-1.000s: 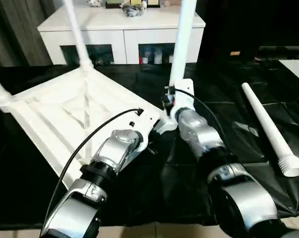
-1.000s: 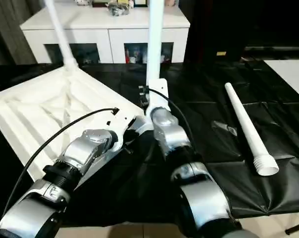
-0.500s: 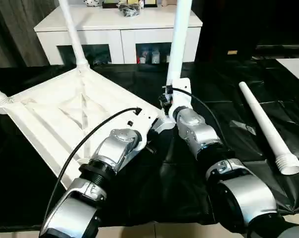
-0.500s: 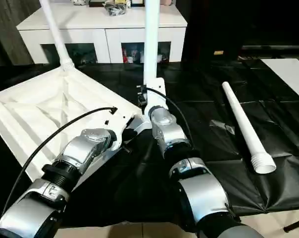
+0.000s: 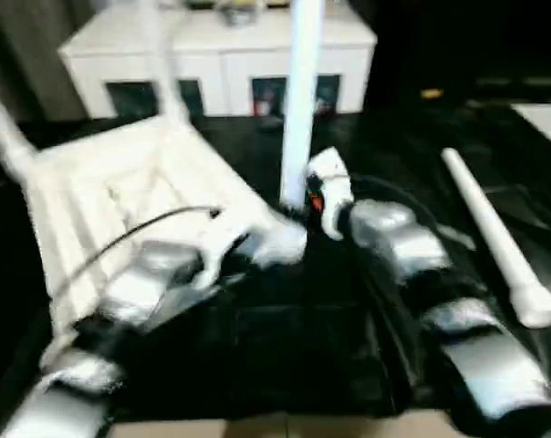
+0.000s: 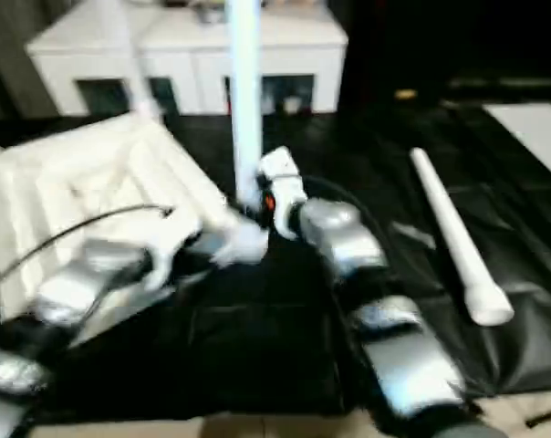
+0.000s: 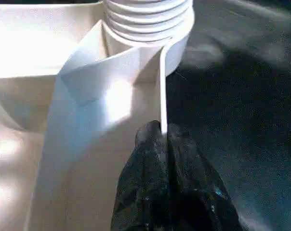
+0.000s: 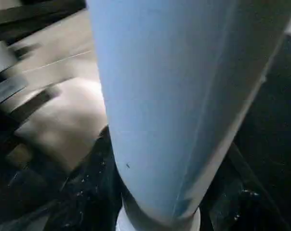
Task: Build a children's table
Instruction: Rotate leg to tighten
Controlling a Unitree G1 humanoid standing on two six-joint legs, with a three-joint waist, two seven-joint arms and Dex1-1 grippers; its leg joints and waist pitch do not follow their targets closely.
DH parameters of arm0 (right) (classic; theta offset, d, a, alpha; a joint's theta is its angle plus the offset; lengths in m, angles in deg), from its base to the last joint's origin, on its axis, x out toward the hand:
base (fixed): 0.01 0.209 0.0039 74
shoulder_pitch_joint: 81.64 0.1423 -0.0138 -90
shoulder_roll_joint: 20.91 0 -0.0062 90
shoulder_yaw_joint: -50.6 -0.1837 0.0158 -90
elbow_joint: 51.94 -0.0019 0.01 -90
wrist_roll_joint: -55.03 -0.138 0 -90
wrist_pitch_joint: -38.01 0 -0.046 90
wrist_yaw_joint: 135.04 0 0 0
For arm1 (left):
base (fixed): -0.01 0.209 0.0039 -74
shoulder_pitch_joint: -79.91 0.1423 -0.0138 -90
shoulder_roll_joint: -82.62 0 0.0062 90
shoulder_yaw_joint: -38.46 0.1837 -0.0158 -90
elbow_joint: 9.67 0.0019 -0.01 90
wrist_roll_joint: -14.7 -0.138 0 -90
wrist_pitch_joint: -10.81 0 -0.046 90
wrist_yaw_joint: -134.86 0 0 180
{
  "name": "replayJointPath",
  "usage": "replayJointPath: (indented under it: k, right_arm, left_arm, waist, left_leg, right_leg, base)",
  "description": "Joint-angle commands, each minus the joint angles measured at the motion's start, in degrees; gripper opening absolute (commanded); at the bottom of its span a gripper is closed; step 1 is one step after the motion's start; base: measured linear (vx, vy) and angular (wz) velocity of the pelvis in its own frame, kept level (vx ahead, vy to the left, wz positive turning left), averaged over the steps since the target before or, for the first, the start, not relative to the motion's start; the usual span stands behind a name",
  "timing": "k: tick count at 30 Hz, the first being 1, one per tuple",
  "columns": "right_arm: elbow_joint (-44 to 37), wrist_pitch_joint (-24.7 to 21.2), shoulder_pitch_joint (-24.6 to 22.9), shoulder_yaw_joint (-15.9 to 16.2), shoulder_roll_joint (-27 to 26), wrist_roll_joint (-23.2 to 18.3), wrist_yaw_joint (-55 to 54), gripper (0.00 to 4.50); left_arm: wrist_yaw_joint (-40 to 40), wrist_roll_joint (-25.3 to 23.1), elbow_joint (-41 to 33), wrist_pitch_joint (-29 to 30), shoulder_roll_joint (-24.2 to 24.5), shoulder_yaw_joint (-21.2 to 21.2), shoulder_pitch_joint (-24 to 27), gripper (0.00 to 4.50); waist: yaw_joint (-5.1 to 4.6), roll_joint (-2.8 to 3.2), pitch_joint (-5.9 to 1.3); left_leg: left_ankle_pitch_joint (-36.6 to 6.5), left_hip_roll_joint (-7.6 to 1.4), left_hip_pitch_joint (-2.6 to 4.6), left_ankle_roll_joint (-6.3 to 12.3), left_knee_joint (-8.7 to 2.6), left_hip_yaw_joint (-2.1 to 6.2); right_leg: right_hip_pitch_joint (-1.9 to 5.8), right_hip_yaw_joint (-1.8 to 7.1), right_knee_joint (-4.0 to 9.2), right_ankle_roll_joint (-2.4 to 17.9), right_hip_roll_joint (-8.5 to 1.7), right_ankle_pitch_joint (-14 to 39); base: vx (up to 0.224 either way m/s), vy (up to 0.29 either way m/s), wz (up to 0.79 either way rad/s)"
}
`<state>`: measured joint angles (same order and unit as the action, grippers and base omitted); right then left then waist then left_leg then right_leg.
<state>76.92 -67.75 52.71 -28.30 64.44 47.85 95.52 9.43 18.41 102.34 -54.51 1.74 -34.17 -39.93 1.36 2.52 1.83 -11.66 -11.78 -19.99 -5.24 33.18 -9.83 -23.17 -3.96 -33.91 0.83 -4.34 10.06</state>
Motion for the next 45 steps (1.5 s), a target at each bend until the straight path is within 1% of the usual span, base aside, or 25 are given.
replayJointPath:
  k: [1,2,4,6,7,8,9,11,13,15,17,20,23,24,25,27,29,30,31,37,40,41,43,44,45]
  right_arm:
    - [-1.11,-6.36,-5.99,6.87,6.60,2.01,10.17,1.82]
    - [-2.72,-5.62,-6.62,7.75,8.53,2.00,13.76,1.82]
    - [-4.18,-4.56,-7.21,8.64,10.55,1.94,17.81,1.82]
    - [-5.54,-3.94,-7.73,9.29,12.08,1.93,20.98,1.82]
    - [-6.64,-2.94,-8.02,10.21,13.87,2.31,24.52,1.82]
    - [-7.18,-2.84,-8.08,10.60,14.61,2.46,26.09,1.82]
    - [-7.79,-2.71,-8.05,11.02,15.42,2.58,27.88,1.82]
    - [-8.14,-2.63,-7.86,11.36,16.03,2.61,29.33,1.82]
    - [-10.44,-3.37,-7.95,12.81,17.70,2.27,31.65,1.82]
    - [-12.55,-3.64,-8.50,14.41,19.15,2.49,32.56,1.82]
    - [-11.80,-2.91,-8.88,14.37,18.42,3.25,31.03,1.82]
    - [-11.30,-2.42,-9.21,14.34,17.94,3.73,30.05,1.82]
    - [-9.71,-0.46,-11.01,13.71,15.93,4.71,25.05,1.82]
    - [-9.71,-0.46,-11.01,13.71,15.93,4.71,25.05,1.82]
    - [-9.46,-0.15,-11.66,13.46,15.24,4.81,23.14,1.82]
    - [-9.53,0.13,-12.14,13.18,14.71,4.78,20.89,1.82]
    - [-9.52,0.06,-12.17,13.13,14.60,4.79,20.36,1.82]
    - [-9.41,0.26,-12.25,13.21,14.56,4.94,20.00,1.82]
    - [-9.18,0.53,-12.35,13.33,14.55,5.23,19.61,1.82]
    - [-7.70,2.46,-12.87,13.47,13.99,5.63,16.46,1.82]
    - [-5.50,1.48,-12.05,11.32,11.26,5.28,8.99,1.82]
    - [-4.56,1.01,-11.51,10.50,10.28,5.31,6.17,1.82]
    - [-2.86,-0.12,-10.55,9.13,8.77,5.34,1.45,1.82]
    - [-0.32,-2.52,-9.05,7.02,6.58,5.34,-5.72,1.82]
    - [1.84,-4.37,-7.80,4.87,4.71,4.55,-11.14,1.82]
  left_arm:
    - [10.39,4.22,-7.41,-3.44,4.26,0.17,0.80,0.00]
    - [12.68,4.77,-8.42,-4.34,5.73,0.30,1.25,0.00]
    - [15.18,5.35,-9.41,-5.09,7.34,0.52,1.68,0.00]
    - [17.22,6.01,-10.33,-5.10,8.69,0.78,2.05,0.00]
    - [19.65,6.75,-11.35,-4.83,10.18,1.08,2.45,0.00]
    - [20.87,7.10,-11.91,-4.67,10.88,1.15,2.67,0.00]
    - [22.28,7.57,-12.57,-4.36,11.59,1.20,2.86,0.00]
    - [23.52,8.04,-13.16,-4.26,12.12,1.26,2.98,0.00]
    - [24.78,8.15,-13.98,-4.45,12.63,1.28,3.17,0.00]
    - [24.55,7.64,-13.96,-5.82,12.86,1.54,3.18,0.00]
    - [23.08,6.62,-13.02,-7.15,12.33,1.75,2.93,0.00]
    - [22.05,5.94,-12.51,-8.12,11.89,1.72,2.84,0.00]
    - [19.04,3.90,-10.66,-10.05,10.99,1.96,2.84,0.00]
    - [19.04,3.90,-10.66,-10.05,10.99,1.96,2.84,0.00]
    - [17.82,3.06,-9.93,-10.70,10.62,2.11,2.78,0.00]
    - [16.68,2.28,-9.13,-11.49,10.34,2.37,2.61,0.00]
    - [16.49,2.14,-8.97,-11.66,10.34,2.45,2.57,0.00]
    - [16.43,2.07,-8.84,-11.81,10.37,2.59,2.60,0.00]
    - [16.38,2.03,-8.85,-11.88,10.38,2.71,2.71,0.00]
    - [15.89,1.29,-8.44,-12.69,9.87,2.88,3.40,0.00]
    - [13.75,0.67,-7.87,-11.75,9.23,2.69,3.56,0.00]
    - [12.77,0.52,-7.49,-11.24,8.82,2.51,3.32,0.00]
    - [11.30,0.43,-6.89,-10.23,7.99,2.18,2.85,0.00]
    - [8.92,0.19,-6.05,-8.24,6.62,1.73,2.06,0.00]
    - [6.15,-0.23,-4.95,-6.11,4.94,1.29,1.11,0.00]
  waist:
    - [0.62,0.64,-2.95]
    - [0.86,0.65,-2.91]
    - [1.45,0.85,-2.84]
    - [2.33,0.90,-2.75]
    - [2.41,0.88,-2.67]
    - [2.64,0.91,-2.75]
    - [2.93,0.91,-2.66]
    - [3.11,0.91,-2.56]
    - [3.19,0.63,-2.48]
    - [3.24,0.30,-2.53]
    - [3.30,0.41,-2.63]
    - [3.16,0.18,-2.76]
    - [3.12,0.37,-2.74]
    - [3.07,0.31,-2.81]
    - [3.07,0.49,-2.84]
    - [2.88,0.50,-2.74]
    - [2.69,0.53,-2.68]
    - [2.65,0.72,-2.64]
    - [2.42,0.64,-2.59]
    - [1.83,0.58,-2.51]
    - [1.52,0.72,-2.20]
    - [1.19,0.70,-2.19]
    - [0.59,0.63,-2.12]
    - [0.16,0.69,-1.98]
    - [-0.26,0.77,-1.89]
  left_leg:
    - [-12.42,-1.38,0.22,2.32,-3.99,0.05]
    - [-12.38,-1.48,0.23,2.61,-3.96,-0.06]
    - [-13.06,-1.53,0.57,2.98,-3.84,-0.43]
    - [-13.36,-1.61,0.86,2.44,-3.86,-0.58]
    - [-13.46,-1.61,0.82,2.23,-3.89,-0.64]
    - [-13.57,-1.67,0.61,1.77,-3.99,-0.42]
    - [-13.69,-1.65,0.61,1.72,-4.01,-0.43]
    - [-14.43,-1.57,0.54,1.22,-4.09,-0.40]
    - [-15.48,-1.57,0.76,0.64,-4.15,-0.37]
    - [-14.81,-1.51,0.57,0.64,-4.14,-0.30]
    - [-13.56,-1.45,0.47,0.66,-4.02,-0.27]
    - [-11.96,-1.31,0.15,0.86,-3.89,-0.19]
    - [-11.76,-1.30,0.27,0.81,-3.80,-0.23]
    - [-11.87,-1.22,0.24,0.59,-3.82,-0.19]
    - [-11.79,-1.22,0.19,0.52,-3.84,-0.12]
    - [-12.61,-1.29,0.17,0.19,-3.99,-0.01]
    - [-14.86,-1.25,0.37,-0.24,-4.10,-0.01]
    - [-15.21,-1.26,0.38,-0.30,-4.11,0.01]
    - [-15.82,-1.25,0.39,-0.32,-4.14,0.02]
    - [-16.45,-1.22,0.19,-0.16,-4.22,0.19]
    - [-18.93,-1.14,0.44,-0.76,-4.36,0.29]
    - [-19.43,-1.12,0.25,-1.20,-4.52,0.54]
    - [-20.66,-1.08,0.24,-1.68,-4.57,0.68]
    - [-21.14,-0.92,0.17,-2.02,-4.61,0.76]
    - [-22.08,-0.76,-0.06,-2.60,-4.74,1.06]
  right_leg:
    - [3.28,2.07,2.99,15.49,-2.88,5.33]
    - [3.23,2.17,2.96,15.48,-2.90,4.94]
    - [2.62,2.29,3.02,15.79,-2.84,4.92]
    - [2.33,2.41,2.99,16.09,-2.87,5.49]
    - [2.30,2.45,2.99,15.98,-2.84,5.82]
    - [2.64,2.46,2.81,15.66,-2.99,6.42]
    - [2.56,2.50,2.86,15.31,-2.90,6.87]
    - [2.46,2.56,2.94,15.04,-2.90,7.99]
    - [2.41,2.66,3.18,14.46,-2.92,9.95]
    - [2.64,2.76,3.17,13.89,-2.96,10.45]
    - [2.60,2.79,3.09,13.60,-3.03,9.94]
    - [2.90,2.70,2.94,13.53,-3.06,8.76]
    - [2.72,2.69,3.06,13.44,-3.00,8.52]
    - [2.83,2.64,2.99,13.29,-2.98,8.68]
    - [2.90,2.62,2.99,13.18,-3.00,8.65]
    - [2.95,2.56,3.02,13.10,-2.92,8.80]
    - [2.91,2.58,3.23,12.77,-2.97,11.06]
    - [2.86,2.59,3.27,12.75,-2.98,11.38]
    - [2.84,2.59,3.40,12.68,-2.96,11.99]
    - [2.91,2.51,3.51,12.49,-3.00,13.43]
    - [2.59,2.51,4.06,11.39,-3.16,18.81]
    - [2.81,2.42,4.08,10.77,-3.21,20.12]
    - [2.69,2.37,4.21,10.12,-3.17,21.46]
    - [2.63,2.35,4.21,9.91,-3.12,22.53]
    - [2.89,2.09,4.32,9.01,-3.21,25.18]
  base:
    - [0.000,0.000,0.00]
    - [0.000,0.000,0.00]
    - [0.000,0.000,0.00]
    - [0.000,0.000,0.00]
    - [0.000,0.000,0.00]
    - [0.000,0.000,0.00]
    - [0.000,0.000,0.00]
    - [0.000,0.000,0.00]
    - [0.000,0.000,0.00]
    - [0.000,0.000,0.00]
    - [0.000,0.000,0.00]
    - [0.000,0.000,0.00]
    - [0.000,0.000,0.00]
    - [0.000,0.000,0.00]
    - [0.000,0.000,0.00]
    - [0.000,0.000,0.00]
    - [0.000,0.000,0.00]
    - [0.000,0.000,0.00]
    - [0.000,0.000,0.00]
    - [0.000,0.000,0.00]
    - [0.000,0.000,0.00]
    - [0.000,0.000,0.00]
    - [0.000,0.000,0.00]
    - [0.000,0.000,0.00]
    - [0.000,0.000,0.00]
